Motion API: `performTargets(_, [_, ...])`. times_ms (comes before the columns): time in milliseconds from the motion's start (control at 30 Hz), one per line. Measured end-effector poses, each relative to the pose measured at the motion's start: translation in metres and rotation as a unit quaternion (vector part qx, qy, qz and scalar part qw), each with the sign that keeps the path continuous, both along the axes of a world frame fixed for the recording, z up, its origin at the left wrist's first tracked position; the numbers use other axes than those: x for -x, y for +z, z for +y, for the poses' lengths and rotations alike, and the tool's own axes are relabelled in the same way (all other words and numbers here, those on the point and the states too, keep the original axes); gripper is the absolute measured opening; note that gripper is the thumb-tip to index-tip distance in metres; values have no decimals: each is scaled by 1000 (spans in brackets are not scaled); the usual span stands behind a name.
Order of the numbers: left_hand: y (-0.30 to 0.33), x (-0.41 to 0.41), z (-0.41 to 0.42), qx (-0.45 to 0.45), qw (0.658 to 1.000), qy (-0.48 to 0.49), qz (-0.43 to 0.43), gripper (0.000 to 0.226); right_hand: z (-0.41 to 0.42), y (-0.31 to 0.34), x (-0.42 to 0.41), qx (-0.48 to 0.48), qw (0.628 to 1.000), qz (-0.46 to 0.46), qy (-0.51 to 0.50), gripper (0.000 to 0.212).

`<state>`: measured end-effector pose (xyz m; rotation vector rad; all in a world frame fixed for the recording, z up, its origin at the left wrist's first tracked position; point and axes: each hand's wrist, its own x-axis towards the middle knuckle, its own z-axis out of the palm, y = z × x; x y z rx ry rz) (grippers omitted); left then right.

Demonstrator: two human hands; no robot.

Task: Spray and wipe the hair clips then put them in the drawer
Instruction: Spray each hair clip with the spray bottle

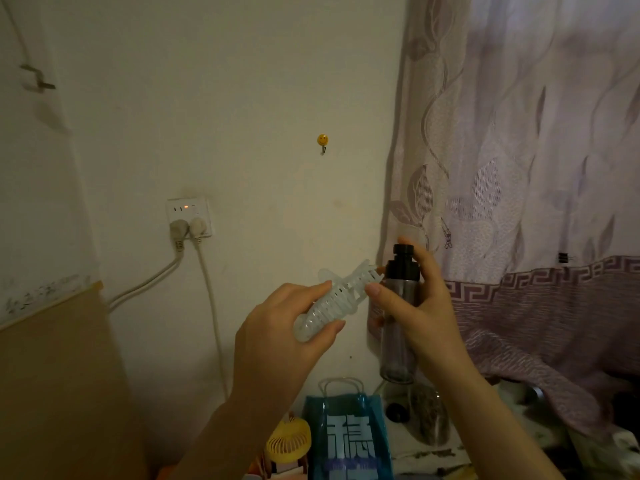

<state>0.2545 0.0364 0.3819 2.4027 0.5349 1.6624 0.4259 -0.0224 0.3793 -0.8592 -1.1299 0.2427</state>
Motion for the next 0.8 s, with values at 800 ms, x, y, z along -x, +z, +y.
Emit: performTargets(800, [24,-1,34,184,947,-188,186,38,4,-7,-30,88,977,41,192,69])
